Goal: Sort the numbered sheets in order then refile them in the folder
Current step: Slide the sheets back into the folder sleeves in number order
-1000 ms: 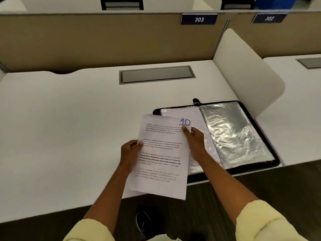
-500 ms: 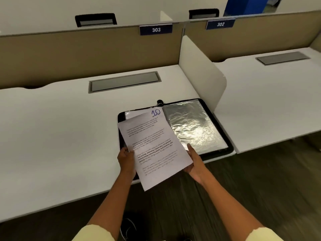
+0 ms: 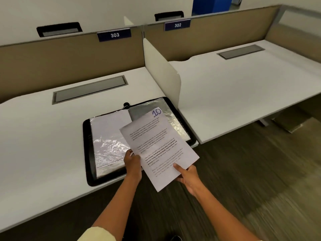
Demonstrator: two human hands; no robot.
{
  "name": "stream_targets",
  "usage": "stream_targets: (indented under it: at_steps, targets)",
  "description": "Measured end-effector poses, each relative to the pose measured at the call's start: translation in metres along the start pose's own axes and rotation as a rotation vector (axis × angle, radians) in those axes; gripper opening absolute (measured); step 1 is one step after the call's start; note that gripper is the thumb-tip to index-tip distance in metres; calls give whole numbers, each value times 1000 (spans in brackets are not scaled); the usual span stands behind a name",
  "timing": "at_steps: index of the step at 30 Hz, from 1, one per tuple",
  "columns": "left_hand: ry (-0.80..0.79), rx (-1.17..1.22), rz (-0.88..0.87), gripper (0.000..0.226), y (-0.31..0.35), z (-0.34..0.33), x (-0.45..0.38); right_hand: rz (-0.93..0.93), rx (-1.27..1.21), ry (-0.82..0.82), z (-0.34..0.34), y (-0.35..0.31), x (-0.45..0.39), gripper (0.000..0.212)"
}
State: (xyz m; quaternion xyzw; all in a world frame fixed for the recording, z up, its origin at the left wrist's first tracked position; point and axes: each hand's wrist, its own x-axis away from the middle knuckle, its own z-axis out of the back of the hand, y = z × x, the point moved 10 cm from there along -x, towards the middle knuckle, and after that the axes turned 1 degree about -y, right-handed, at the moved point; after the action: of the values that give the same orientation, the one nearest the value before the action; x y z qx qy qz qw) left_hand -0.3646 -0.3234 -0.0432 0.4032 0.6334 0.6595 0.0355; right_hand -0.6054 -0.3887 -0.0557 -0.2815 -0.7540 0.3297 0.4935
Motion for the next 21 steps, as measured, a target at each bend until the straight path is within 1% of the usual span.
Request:
stream_targets:
  at_steps: [3,8,12,14,16,17,18,21]
  targets:
    - [-33,-46,-10,41,-9,-22,4,12,-3,66,28,1,4,32]
    - [-54,-274,-182,44,6,-48,9,9,-38,154,73,7,10,40]
    - [-81,-625,-402,37,24,-64,1,36,-86,210,101,6,21,37]
    - [-156,-757,-486,27,29,-82,1,47,-120,232,112,6,26,37]
    - [-269,-896,-608,9,29,-101,-1,46,-142,263,123,7,32,36]
    - [-304,-969,-673,13,27,-108,-5,46,-147,275,128,8,35,36]
    - [-317,-1059,-699,14,22,-113,-10,48,-153,285,132,8,38,35]
    - [-284,-1157,-737,14,17,-117,-24,57,-174,302,140,10,45,32]
